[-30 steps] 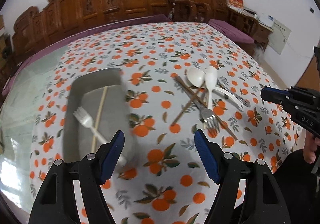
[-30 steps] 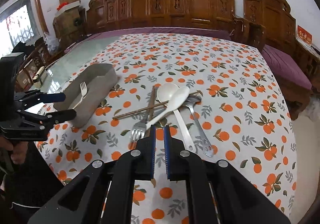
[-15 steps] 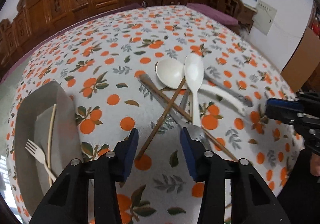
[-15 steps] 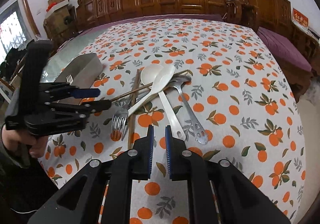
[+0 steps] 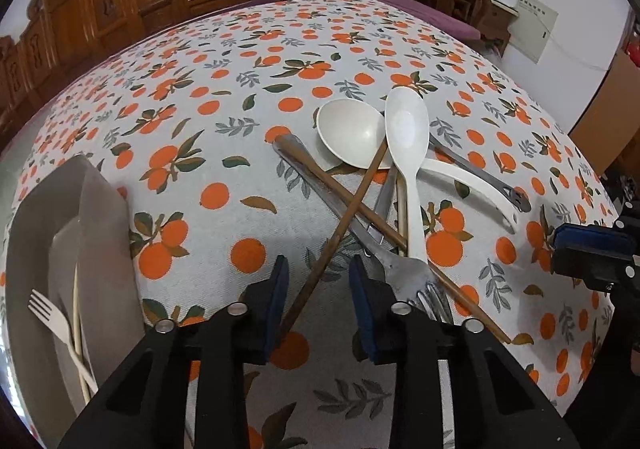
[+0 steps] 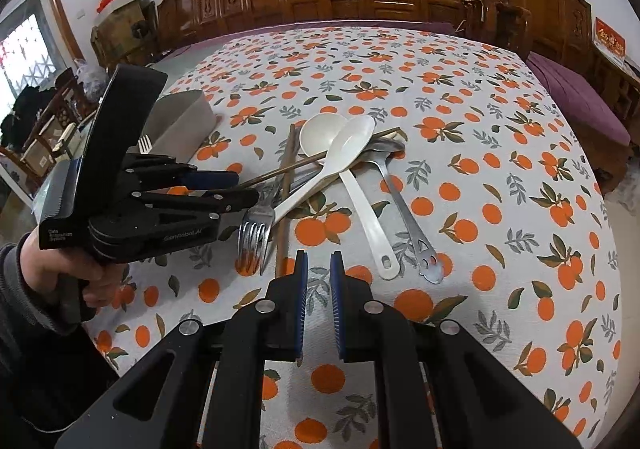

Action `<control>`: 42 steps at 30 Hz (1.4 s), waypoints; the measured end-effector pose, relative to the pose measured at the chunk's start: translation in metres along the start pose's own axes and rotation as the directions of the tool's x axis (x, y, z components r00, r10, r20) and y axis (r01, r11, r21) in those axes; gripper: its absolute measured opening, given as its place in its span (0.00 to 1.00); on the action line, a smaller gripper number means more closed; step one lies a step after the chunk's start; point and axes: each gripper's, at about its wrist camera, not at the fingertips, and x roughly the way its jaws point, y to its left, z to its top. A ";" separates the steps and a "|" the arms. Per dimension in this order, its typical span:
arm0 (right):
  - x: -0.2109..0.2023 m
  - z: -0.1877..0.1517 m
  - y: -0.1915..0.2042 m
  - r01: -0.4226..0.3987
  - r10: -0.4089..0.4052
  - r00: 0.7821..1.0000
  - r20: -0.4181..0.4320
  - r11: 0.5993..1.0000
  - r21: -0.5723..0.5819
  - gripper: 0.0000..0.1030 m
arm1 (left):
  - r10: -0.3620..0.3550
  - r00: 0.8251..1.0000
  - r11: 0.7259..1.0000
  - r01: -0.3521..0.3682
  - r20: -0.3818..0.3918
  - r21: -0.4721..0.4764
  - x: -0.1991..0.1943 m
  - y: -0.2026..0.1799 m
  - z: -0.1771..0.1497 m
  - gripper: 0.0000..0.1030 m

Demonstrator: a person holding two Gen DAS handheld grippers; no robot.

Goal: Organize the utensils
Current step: 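Grasp a second wooden chopstick from the pile with the left gripper, then close the right gripper on a steel fork while the left gripper holds the chopstick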

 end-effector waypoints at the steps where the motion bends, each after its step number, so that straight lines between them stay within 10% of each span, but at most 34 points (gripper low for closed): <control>1: 0.000 0.000 0.001 0.005 -0.005 1.000 -0.002 1.000 0.001 0.13 | 0.000 1.000 1.000 0.000 -0.001 0.000 0.000 0.000 0.000 0.26; 7: -0.007 0.000 0.008 0.020 -0.020 1.000 -0.004 1.000 0.006 0.13 | -0.013 1.000 1.000 0.013 0.008 -0.008 0.000 0.004 -0.001 0.25; 11: -0.013 0.001 0.017 0.034 -0.034 0.999 0.000 0.999 -0.004 0.13 | -0.038 0.999 0.999 0.038 -0.004 -0.031 -0.002 0.009 -0.002 0.05; 28: -0.002 0.018 0.046 0.078 -0.078 0.997 -0.005 0.997 -0.024 0.13 | -0.105 0.980 0.993 0.113 0.167 -0.041 -0.105 0.021 -0.013 0.04; 31: 0.005 0.020 0.051 0.069 -0.069 0.998 0.003 0.997 -0.036 0.39 | -0.093 0.978 0.994 0.102 0.189 -0.038 -0.118 0.023 -0.016 0.04; 42: 0.056 0.026 0.080 0.084 -0.084 0.996 0.006 0.986 -0.143 0.41 | -0.040 0.980 0.997 0.052 0.195 -0.060 -0.128 0.029 -0.028 0.04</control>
